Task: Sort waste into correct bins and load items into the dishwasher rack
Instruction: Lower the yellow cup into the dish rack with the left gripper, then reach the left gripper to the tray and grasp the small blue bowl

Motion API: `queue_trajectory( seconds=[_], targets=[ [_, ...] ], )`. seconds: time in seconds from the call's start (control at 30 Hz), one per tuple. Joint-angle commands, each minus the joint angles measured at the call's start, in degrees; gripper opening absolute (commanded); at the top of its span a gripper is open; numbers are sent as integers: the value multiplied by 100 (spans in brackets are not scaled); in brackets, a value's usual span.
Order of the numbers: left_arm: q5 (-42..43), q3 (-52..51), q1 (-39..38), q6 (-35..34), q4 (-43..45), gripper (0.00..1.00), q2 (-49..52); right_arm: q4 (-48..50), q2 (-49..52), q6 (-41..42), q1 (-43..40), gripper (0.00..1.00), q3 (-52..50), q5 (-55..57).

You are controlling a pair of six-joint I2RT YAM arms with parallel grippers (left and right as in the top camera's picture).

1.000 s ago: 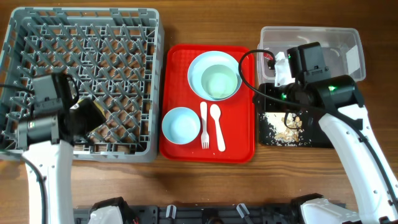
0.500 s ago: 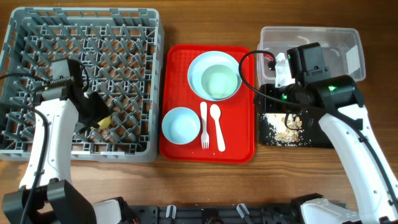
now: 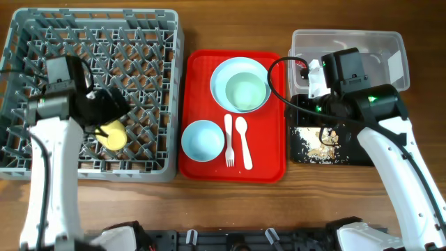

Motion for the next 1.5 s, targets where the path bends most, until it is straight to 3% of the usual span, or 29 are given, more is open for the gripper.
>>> queue_trajectory(
  seconds=[0.0, 0.1, 0.23, 0.37, 0.53, 0.7, 0.83, 0.93, 0.97, 1.17, 1.33, 1.47],
  targets=[
    [651, 160, -872, 31, 173, 100, -730, -9, -42, -107, -9, 41, 101, 98],
    [564, 157, -1926, 33, 236, 100, -774, -83, -42, -92, -9, 60, 101, 92],
    [553, 153, -2898, 31, 284, 100, -433, -186, -42, -52, -9, 59, 101, 153],
    [553, 153, -3707, 31, 470, 100, 256, -516, -44, 1438, -9, 58, 101, 1419],
    [466, 153, -4321, 28, 560, 95, 1333, -544, -52, 1556, -66, 62, 101, 1401],
    [468, 153, -4640, 28, 625, 62, 2531, -584, -52, 1554, -101, 63, 101, 1403],
    [468, 153, -4763, 28, 734, 21, 2962, -592, -52, 1552, -101, 63, 101, 1405],
    [470, 155, -4795, 26, 857, 17, 2979, -636, -52, 1552, -101, 63, 101, 1405],
    [472, 153, -4795, 26, 855, 4, 2979, -649, -52, 1554, -101, 62, 101, 1405],
    [664, 323, -4793, -9, 737, 4, 2785, -684, -52, 1552, -101, 62, 101, 1405],
    [570, 1281, -4752, 455, 111, 4, 1974, -693, -52, 1537, -101, 62, 101, 1408],
    [424, 1757, -4218, 616, -59, 4, 1276, -693, -52, 1534, -101, 62, 101, 1410]
  ],
)
